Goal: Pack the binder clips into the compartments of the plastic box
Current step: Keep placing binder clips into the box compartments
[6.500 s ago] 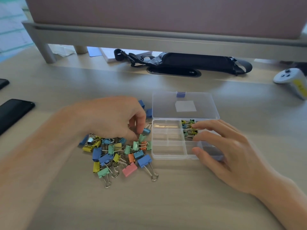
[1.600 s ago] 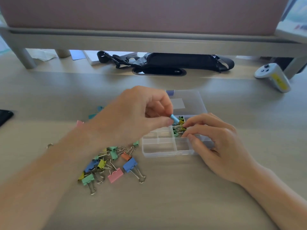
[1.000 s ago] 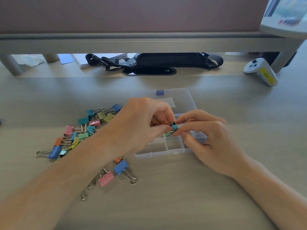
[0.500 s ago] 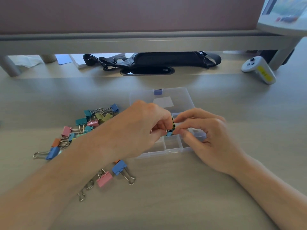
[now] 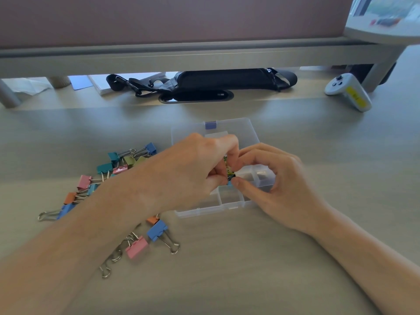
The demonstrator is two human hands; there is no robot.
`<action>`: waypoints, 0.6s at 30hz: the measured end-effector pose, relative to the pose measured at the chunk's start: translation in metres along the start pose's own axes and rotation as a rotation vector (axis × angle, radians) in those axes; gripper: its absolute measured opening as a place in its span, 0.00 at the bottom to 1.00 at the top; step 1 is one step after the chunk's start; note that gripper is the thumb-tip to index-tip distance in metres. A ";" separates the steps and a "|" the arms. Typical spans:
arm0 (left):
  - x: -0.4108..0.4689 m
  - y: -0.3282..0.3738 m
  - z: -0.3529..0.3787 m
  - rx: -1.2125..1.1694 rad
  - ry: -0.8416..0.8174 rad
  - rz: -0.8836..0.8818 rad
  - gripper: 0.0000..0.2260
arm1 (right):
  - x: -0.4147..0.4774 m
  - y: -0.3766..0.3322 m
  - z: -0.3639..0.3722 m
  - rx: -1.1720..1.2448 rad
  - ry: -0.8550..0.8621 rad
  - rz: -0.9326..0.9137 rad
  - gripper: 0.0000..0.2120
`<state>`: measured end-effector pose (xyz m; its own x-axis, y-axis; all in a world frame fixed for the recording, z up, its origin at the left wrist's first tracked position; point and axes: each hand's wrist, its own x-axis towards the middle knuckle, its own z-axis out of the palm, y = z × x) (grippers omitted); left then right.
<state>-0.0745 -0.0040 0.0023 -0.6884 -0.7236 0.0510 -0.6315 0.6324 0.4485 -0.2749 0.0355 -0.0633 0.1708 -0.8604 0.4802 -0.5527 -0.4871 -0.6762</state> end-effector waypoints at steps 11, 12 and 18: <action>-0.008 -0.008 0.003 -0.097 0.089 -0.002 0.10 | -0.002 0.006 0.002 -0.139 -0.063 -0.079 0.03; -0.009 -0.009 0.003 -0.091 0.084 -0.007 0.09 | -0.002 0.006 0.002 -0.150 -0.064 -0.088 0.03; -0.012 -0.012 0.003 -0.054 0.098 0.026 0.09 | -0.003 0.004 0.002 -0.199 -0.082 -0.118 0.04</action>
<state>-0.0596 -0.0017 -0.0063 -0.6643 -0.7325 0.1487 -0.5922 0.6372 0.4933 -0.2764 0.0359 -0.0685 0.3045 -0.8126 0.4969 -0.6737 -0.5526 -0.4907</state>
